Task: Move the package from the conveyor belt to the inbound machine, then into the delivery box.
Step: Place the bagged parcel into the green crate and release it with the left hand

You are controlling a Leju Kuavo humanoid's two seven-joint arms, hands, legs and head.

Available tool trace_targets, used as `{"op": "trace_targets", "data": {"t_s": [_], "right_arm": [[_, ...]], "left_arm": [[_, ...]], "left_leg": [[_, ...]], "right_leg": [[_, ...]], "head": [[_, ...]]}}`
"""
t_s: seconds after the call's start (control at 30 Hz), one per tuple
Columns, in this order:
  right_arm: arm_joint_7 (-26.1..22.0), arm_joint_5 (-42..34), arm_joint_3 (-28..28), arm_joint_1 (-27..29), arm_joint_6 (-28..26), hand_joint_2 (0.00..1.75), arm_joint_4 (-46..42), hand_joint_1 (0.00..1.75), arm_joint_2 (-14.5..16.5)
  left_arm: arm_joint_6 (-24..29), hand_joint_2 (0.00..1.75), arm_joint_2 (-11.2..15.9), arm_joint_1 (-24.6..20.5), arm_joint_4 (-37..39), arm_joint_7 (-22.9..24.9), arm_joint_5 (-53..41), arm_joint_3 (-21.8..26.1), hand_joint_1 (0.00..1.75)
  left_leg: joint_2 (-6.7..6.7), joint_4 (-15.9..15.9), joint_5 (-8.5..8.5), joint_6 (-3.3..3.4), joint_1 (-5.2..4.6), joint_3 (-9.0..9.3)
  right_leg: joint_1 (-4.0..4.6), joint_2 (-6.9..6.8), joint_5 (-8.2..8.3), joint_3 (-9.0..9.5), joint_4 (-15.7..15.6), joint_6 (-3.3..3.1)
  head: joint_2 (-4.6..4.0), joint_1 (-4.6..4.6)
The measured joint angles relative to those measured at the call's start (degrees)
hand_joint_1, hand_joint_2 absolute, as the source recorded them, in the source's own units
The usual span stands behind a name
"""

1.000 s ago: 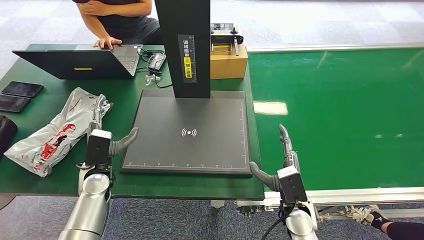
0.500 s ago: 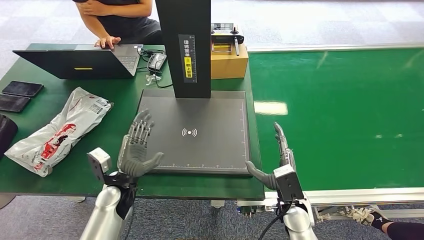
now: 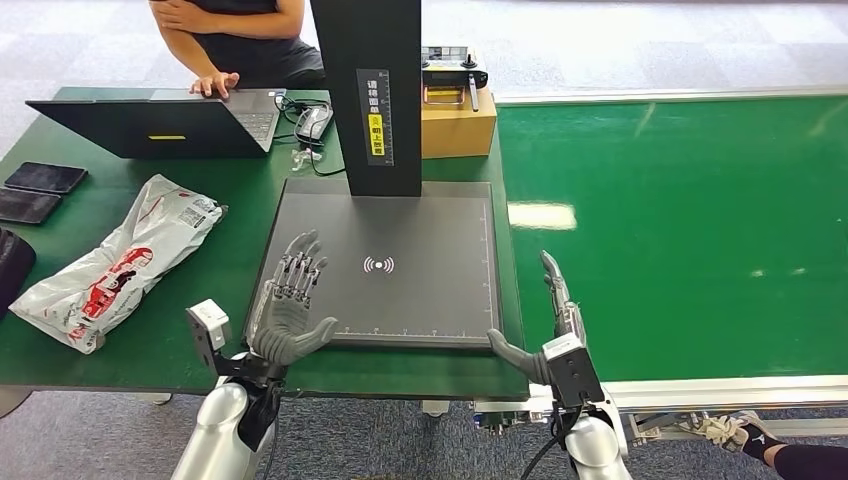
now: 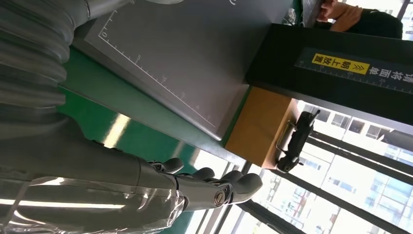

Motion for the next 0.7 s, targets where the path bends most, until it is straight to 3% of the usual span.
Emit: {"op": "trace_targets", "data": {"t_s": [0.47, 0.7], "right_arm": [[0.4, 0.8, -0.2, 1.6, 0.4, 1.75, -1.5, 0.00, 0.3], [0.3, 1.3, -0.2, 1.4, 0.5, 1.75, -1.5, 0.00, 0.5]], "left_arm": [[4.3, 1.75, -0.5, -0.1, -0.2, 1.0, -3.5, -0.2, 0.00], [2.1, 1.75, -0.5, 0.0, -0.3, -0.6, -2.5, -0.3, 0.00]], "left_leg": [[0.00, 0.0, 0.00, 0.00, 0.00, 0.01], [0.00, 0.0, 0.00, 0.00, 0.00, 0.00]], "right_leg": [[0.00, 0.00, 0.00, 0.01, 0.0, 0.01], [0.00, 0.00, 0.00, 0.01, 0.0, 0.01]], "head": [[0.00, 0.00], [0.00, 0.00]]}}
